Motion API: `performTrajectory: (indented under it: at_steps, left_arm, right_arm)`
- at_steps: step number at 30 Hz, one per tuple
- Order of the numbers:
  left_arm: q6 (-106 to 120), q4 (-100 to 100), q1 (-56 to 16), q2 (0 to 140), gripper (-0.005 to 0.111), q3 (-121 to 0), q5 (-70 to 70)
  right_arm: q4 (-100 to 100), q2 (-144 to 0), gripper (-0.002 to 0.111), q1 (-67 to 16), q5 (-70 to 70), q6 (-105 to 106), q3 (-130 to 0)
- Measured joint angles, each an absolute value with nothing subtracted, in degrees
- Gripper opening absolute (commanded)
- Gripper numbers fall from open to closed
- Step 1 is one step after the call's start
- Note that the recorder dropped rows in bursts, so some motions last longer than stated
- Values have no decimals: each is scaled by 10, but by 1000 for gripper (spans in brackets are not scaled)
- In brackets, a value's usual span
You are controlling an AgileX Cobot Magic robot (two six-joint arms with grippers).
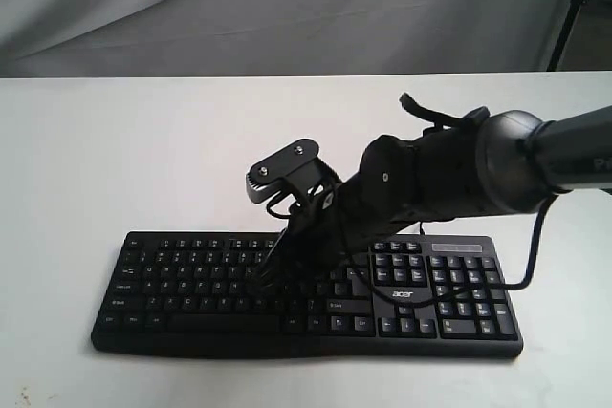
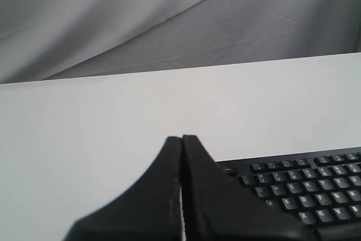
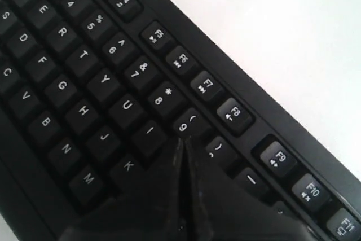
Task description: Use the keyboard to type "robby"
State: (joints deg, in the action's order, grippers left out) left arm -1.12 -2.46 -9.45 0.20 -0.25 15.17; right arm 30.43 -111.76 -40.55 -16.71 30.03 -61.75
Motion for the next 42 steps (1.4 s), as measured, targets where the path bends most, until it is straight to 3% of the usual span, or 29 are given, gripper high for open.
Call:
performTrajectory:
  at_steps: [42]
  left_arm:
    - [-11,-25,-95,2,0,-2,152]
  right_arm:
    - [308,-1129,0,-406,-153,307,-617]
